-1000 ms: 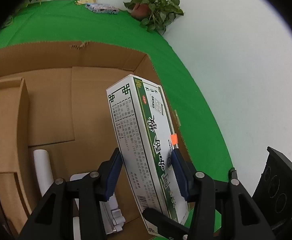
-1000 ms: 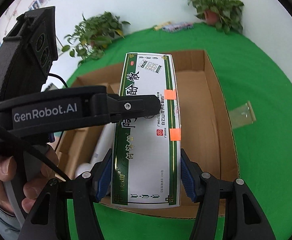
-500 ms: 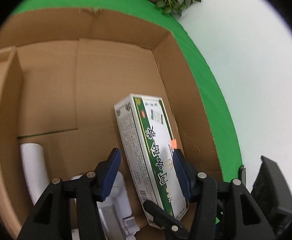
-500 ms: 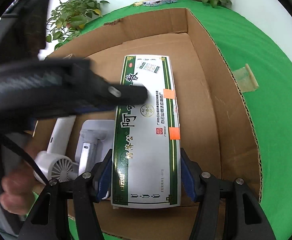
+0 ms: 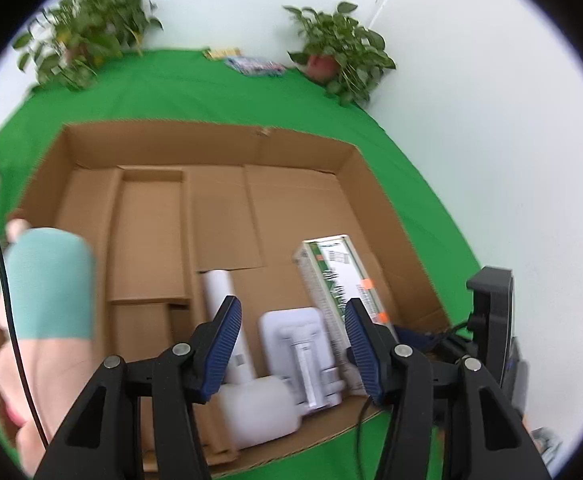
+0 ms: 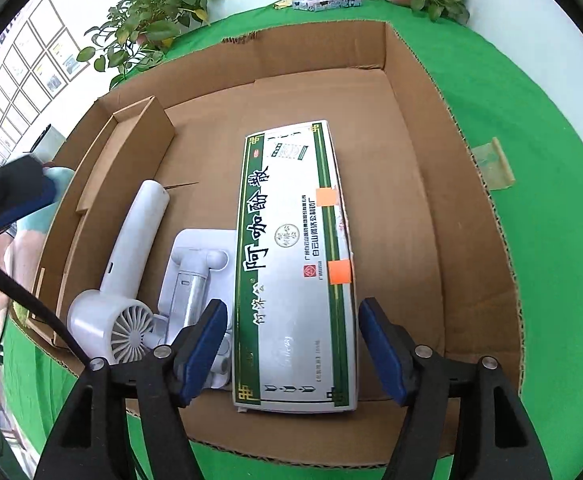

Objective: Organize objects

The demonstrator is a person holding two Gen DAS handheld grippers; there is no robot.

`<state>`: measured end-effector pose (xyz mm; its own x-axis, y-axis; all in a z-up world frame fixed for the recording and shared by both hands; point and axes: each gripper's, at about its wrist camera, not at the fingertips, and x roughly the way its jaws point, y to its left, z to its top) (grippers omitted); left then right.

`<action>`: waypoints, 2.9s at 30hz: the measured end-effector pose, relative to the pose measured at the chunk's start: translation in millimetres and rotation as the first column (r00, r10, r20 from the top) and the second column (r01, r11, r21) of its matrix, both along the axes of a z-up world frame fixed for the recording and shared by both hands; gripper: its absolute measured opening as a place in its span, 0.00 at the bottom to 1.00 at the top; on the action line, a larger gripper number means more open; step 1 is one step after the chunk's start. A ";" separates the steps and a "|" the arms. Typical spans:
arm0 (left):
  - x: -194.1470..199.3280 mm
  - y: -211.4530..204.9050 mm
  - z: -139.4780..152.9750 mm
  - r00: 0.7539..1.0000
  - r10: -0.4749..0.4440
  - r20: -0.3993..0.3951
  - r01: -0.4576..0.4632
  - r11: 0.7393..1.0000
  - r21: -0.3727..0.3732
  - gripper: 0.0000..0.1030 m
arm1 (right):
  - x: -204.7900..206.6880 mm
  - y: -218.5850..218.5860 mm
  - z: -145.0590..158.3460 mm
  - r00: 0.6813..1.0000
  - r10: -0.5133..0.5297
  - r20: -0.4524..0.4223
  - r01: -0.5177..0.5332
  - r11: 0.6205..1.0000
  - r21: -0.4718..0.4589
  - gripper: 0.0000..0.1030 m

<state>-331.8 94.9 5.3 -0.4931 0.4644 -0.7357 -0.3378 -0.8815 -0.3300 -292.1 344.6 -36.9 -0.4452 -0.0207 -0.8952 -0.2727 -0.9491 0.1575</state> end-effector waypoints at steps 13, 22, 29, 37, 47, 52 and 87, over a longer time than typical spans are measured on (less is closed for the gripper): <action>109.8 -62.3 -4.3 0.867 0.259 -0.426 -0.356 0.920 -0.166 0.78 | 94.9 -78.1 53.9 0.885 0.108 -0.453 0.007 0.969 0.246 0.99; 99.1 -69.2 -57.5 0.871 0.280 -0.404 -0.387 0.898 -0.212 0.78 | 87.6 -94.8 4.6 0.865 0.052 -0.499 0.098 0.958 0.269 0.99; 102.5 -62.8 -69.3 0.839 0.275 -0.469 -0.411 0.886 -0.216 0.82 | 80.3 -101.0 -5.4 0.871 0.052 -0.488 0.122 0.941 0.317 1.00; 101.8 -63.4 -69.4 0.851 0.264 -0.454 -0.391 0.895 -0.212 0.89 | 80.2 -103.0 -5.4 0.874 0.052 -0.484 0.122 0.939 0.321 1.00; 101.2 -64.0 -69.5 0.854 0.269 -0.444 -0.389 0.899 -0.202 0.90 | 80.9 -103.3 -4.4 0.874 0.051 -0.484 0.123 0.939 0.322 1.00; 101.4 -63.9 -69.8 0.855 0.270 -0.443 -0.388 0.900 -0.200 0.90 | 81.0 -103.3 -4.8 0.874 0.051 -0.484 0.123 0.939 0.321 1.00; 101.5 -64.2 -69.8 0.855 0.271 -0.442 -0.388 0.900 -0.200 0.91 | 81.5 -104.8 -3.8 0.873 0.051 -0.484 0.123 0.939 0.321 1.00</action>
